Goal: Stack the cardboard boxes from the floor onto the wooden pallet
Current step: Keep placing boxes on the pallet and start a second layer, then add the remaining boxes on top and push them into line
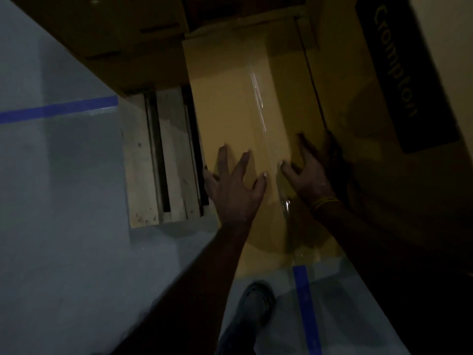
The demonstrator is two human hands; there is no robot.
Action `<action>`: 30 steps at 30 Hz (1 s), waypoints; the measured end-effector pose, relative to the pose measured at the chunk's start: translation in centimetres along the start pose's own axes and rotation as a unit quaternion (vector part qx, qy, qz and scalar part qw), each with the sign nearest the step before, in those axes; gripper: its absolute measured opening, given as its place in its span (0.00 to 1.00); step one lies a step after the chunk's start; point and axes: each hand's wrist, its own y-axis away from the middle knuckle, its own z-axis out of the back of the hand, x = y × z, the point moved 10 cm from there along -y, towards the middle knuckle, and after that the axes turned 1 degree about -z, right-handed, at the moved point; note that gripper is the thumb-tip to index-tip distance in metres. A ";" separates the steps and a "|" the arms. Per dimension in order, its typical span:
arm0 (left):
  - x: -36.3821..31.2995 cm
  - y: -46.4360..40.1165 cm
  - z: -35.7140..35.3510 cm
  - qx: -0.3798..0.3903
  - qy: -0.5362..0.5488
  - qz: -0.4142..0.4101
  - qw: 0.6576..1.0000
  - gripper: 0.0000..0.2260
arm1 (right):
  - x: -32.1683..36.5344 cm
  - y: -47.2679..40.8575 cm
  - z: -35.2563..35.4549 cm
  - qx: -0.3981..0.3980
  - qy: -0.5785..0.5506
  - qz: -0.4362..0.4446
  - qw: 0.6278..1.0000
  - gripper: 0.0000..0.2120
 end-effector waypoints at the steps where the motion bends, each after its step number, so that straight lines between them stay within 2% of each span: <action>1: -0.1 -0.1 -0.4 0.000 -0.013 -0.002 1.000 0.28 | -0.5 0.1 -0.2 -0.014 0.032 0.014 0.999 0.37; 4: 0.1 -0.1 -0.6 0.006 -0.035 0.000 0.999 0.28 | -0.9 0.9 -0.6 -0.048 0.150 0.027 0.987 0.35; 8: -0.3 -0.1 -0.3 0.040 -0.029 -0.033 0.998 0.29 | -1.2 1.0 -0.7 -0.035 0.140 -0.024 0.989 0.35; 11: -0.1 -0.2 -1.0 0.097 -0.029 -0.094 0.990 0.30 | -2.3 0.6 -1.5 0.021 0.135 -0.054 0.989 0.37; 14: 0.3 -0.3 -0.7 0.170 -0.024 -0.085 0.981 0.33 | -1.5 1.0 -1.3 0.027 0.146 -0.082 0.986 0.39; 17: 0.4 -0.3 0.8 0.208 -0.019 -0.067 0.976 0.33 | 1.4 3.0 -1.6 0.011 0.213 -0.074 0.974 0.33; 21: 3.7 0.3 5.1 0.180 -0.024 -0.061 0.982 0.32 | 7.6 6.9 -4.9 0.035 0.290 0.018 0.956 0.29; 26: 11.5 1.5 13.4 0.134 -0.048 -0.064 0.988 0.30 | 15.7 10.8 -11.1 0.082 0.313 0.090 0.942 0.29; 30: 19.2 3.3 21.8 0.074 -0.032 -0.023 0.997 0.27 | 22.4 15.1 -16.7 0.092 0.338 0.118 0.929 0.29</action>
